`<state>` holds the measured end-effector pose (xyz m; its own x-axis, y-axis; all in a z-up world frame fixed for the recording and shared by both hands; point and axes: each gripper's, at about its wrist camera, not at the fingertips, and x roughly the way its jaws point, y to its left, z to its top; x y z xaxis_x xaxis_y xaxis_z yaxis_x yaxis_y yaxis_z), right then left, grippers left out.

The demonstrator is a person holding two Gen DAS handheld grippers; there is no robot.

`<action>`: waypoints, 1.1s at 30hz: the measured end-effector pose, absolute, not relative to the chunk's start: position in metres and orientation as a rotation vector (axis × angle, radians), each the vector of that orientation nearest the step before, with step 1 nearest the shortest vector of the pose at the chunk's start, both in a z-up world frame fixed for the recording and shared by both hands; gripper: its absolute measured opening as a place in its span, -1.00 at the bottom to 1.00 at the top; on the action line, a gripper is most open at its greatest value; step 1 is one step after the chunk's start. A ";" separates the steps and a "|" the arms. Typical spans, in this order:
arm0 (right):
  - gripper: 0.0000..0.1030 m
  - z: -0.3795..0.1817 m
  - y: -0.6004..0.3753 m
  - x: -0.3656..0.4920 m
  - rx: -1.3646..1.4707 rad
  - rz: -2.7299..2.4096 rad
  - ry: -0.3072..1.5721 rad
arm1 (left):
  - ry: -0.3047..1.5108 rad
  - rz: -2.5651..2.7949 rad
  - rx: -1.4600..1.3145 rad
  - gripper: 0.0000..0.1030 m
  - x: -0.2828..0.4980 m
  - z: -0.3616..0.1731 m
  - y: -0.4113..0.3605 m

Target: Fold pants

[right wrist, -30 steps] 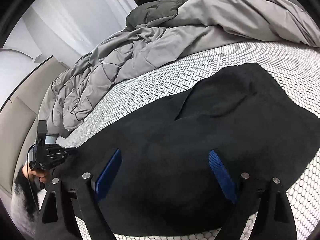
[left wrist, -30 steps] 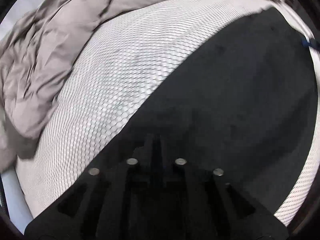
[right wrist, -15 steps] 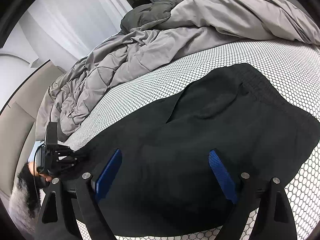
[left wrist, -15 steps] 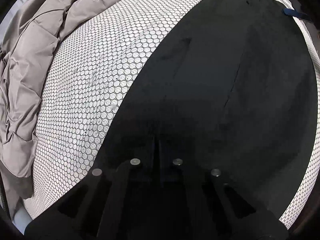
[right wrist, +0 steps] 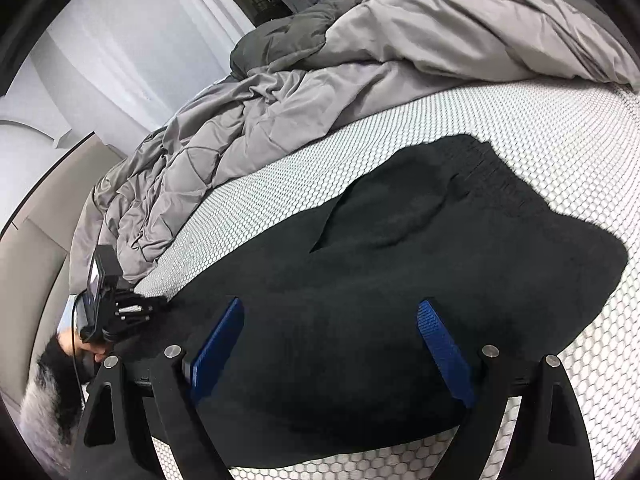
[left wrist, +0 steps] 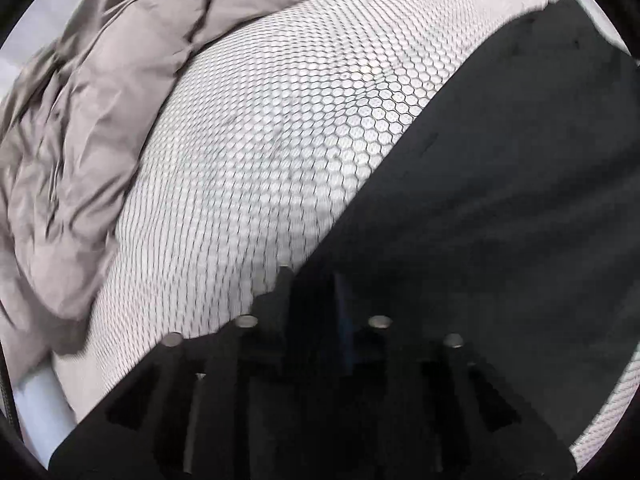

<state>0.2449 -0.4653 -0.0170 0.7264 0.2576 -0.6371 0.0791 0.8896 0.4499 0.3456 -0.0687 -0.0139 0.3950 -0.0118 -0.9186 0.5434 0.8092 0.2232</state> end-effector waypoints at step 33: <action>-0.14 -0.074 -0.650 0.174 1.002 -0.152 0.639 | 0.735 0.176 -0.885 0.30 0.097 -0.058 0.238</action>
<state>0.1741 -0.6503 -0.0736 0.8092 0.1653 -0.5639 0.4015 0.5452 0.7359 0.0970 0.2381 -0.0580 0.7450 -0.1516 -0.6496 -0.4287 0.6371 -0.6405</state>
